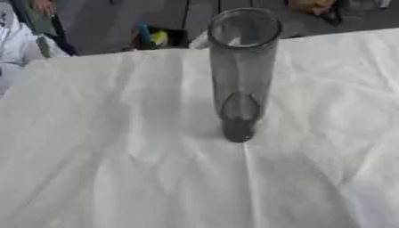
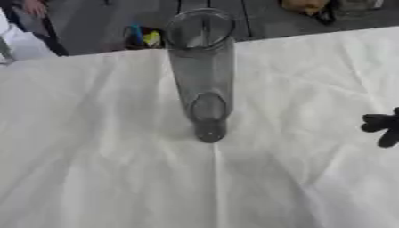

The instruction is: Arrange flowers into the vase.

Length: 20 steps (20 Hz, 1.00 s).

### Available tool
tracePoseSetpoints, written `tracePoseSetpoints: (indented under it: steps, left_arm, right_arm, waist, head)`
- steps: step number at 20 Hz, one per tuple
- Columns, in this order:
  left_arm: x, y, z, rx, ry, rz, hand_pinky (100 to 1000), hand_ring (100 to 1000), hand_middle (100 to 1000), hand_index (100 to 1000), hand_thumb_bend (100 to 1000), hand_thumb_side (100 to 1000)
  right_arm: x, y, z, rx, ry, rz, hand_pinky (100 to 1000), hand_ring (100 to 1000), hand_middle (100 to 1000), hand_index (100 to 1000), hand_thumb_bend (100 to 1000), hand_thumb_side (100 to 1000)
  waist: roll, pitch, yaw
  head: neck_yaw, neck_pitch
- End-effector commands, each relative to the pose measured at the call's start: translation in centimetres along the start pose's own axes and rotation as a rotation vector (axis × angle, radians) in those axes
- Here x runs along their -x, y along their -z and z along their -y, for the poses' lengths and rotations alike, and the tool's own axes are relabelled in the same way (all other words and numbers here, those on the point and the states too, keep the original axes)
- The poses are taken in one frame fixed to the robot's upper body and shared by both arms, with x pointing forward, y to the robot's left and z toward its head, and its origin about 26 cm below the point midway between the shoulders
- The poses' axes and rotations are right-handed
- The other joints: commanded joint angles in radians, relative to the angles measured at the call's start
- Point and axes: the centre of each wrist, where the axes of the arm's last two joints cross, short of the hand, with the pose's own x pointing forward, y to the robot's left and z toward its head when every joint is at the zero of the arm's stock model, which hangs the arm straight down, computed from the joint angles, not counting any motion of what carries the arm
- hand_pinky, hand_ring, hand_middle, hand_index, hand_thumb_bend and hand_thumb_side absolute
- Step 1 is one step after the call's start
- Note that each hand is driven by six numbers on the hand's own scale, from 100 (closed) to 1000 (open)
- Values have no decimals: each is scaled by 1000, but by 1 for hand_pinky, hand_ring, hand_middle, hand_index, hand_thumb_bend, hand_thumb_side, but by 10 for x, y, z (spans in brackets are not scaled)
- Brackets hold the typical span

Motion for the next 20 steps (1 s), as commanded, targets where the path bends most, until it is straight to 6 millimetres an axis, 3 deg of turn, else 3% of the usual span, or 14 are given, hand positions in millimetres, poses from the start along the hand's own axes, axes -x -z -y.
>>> tracePoseSetpoints:
  steps: [1,20]
  left_arm:
    - [-9,8,4,-9,-35,12,100,100,100,103,100,616]
    - [-21,32,42,-58,-298,-23,100,100,100,105,100,671]
  right_arm:
    - [-6,5,4,-19,-7,18,836,702,516,819,100,1000]
    - [-6,7,2,-35,22,14,837,701,516,819,100,1000]
  waist:
    - [11,-43,-2]
    - [26,-64,-35]
  head:
    - [5,-17]
    - [31,-9]
